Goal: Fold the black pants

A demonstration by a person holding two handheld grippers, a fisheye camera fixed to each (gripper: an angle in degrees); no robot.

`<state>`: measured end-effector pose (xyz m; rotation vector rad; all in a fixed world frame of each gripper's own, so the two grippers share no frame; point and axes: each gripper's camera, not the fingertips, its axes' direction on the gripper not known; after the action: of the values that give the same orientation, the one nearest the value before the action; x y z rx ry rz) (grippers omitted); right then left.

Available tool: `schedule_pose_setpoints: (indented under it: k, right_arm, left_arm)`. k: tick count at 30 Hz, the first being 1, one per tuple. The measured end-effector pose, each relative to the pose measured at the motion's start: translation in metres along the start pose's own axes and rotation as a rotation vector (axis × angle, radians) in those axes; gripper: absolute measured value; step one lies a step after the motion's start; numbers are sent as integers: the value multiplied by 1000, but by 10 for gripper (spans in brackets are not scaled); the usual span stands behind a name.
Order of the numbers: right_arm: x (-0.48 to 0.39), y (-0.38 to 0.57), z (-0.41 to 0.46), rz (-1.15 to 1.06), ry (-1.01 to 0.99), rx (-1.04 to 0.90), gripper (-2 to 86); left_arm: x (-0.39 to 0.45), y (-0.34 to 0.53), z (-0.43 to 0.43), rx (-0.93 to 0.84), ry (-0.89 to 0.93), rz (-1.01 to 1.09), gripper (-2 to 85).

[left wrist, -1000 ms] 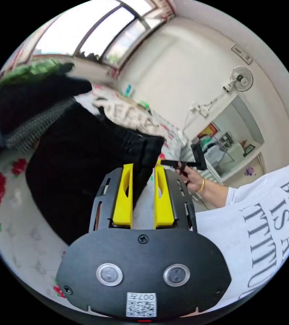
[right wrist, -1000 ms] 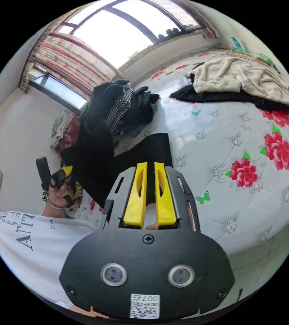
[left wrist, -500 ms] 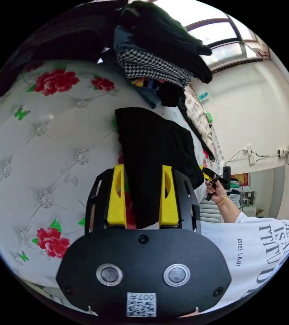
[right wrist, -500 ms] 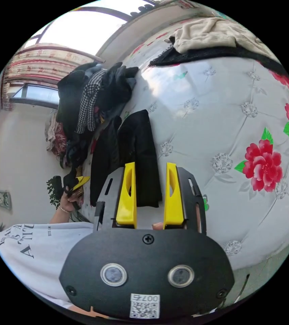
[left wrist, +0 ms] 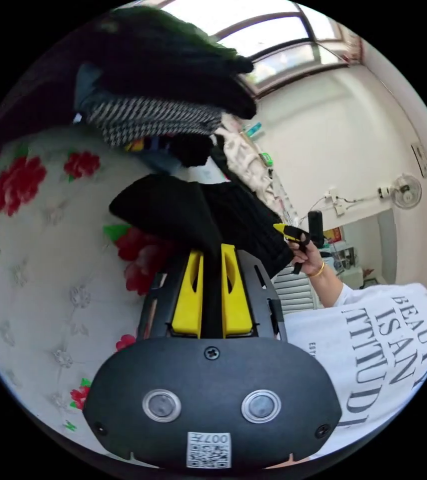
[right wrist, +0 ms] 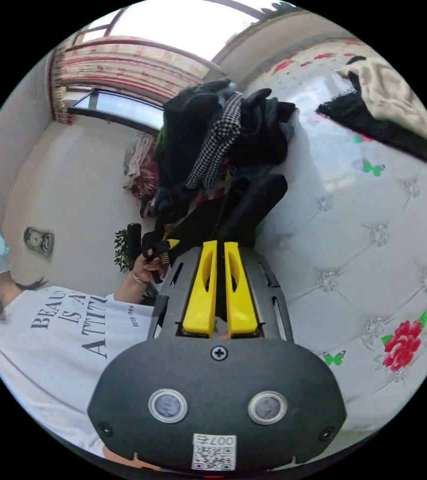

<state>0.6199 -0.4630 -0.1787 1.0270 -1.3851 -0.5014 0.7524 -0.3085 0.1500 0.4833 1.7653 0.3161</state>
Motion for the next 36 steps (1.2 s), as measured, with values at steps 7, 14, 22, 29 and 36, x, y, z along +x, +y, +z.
schedule_pose_setpoints:
  k: [7, 14, 22, 29, 36]
  right_arm:
    - [-157, -118, -96, -433, -120, 199, 1]
    - [-169, -297, -70, -376, -79, 318, 2]
    - [-29, -431, 86, -95, 399, 164, 10]
    - [7, -428, 54, -142, 215, 251, 40]
    - [100, -321, -10, -85, 440, 366, 72]
  left_arm:
    - [85, -56, -148, 308, -64, 306, 57]
    - [52, -180, -188, 412, -284, 193, 56]
    - [-31, -270, -48, 280, -842, 110, 59]
    - [-46, -253, -58, 364, -700, 100, 73]
    - [-44, -227, -65, 433, -666, 114, 85]
